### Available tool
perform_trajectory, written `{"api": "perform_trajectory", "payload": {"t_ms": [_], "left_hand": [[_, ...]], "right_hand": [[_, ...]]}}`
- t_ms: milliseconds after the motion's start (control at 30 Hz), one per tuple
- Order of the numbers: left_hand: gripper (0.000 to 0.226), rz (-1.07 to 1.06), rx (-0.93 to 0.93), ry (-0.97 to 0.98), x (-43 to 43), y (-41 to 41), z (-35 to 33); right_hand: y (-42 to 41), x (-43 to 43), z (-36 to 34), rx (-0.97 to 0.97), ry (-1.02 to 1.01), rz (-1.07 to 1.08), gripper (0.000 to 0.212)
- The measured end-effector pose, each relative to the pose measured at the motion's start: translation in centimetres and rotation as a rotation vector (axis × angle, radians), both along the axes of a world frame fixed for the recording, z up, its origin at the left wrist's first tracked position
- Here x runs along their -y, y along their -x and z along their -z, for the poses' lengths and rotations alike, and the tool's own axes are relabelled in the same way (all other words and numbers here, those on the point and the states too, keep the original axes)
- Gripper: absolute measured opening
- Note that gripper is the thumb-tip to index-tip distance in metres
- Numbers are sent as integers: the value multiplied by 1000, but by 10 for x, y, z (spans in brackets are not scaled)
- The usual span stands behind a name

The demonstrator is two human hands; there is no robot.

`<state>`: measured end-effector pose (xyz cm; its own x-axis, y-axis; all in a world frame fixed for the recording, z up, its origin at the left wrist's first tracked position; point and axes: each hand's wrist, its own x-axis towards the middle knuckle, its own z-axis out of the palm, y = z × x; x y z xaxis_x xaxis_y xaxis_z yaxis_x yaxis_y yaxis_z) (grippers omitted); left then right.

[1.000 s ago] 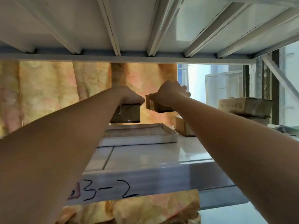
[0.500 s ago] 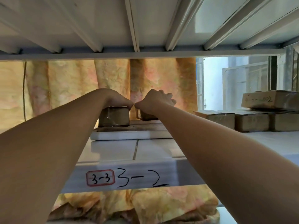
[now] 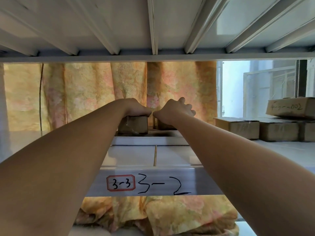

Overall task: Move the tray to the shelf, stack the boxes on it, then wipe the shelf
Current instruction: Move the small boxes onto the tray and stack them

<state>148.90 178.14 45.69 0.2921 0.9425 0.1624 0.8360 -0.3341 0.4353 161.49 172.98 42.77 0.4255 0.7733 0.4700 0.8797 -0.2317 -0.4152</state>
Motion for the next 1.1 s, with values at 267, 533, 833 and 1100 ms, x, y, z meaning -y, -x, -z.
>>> {"api": "perform_trajectory", "payload": {"t_ms": [267,533,833,1100], "left_hand": [[47,16,-35,-13,-17,5,12],[49,47,-82,-27,-18,3,16],[52,65,62,-132,-32,9,21],[31,54,63,-66,-27,2,17]], "right_hand": [[-3,2,4,3,-24,-6,38],[1,1,4,-11,-29,-23,49],[2,-2,5,31,-30,-11,50],[-2,-1,6,22,-12,-6,51]]}}
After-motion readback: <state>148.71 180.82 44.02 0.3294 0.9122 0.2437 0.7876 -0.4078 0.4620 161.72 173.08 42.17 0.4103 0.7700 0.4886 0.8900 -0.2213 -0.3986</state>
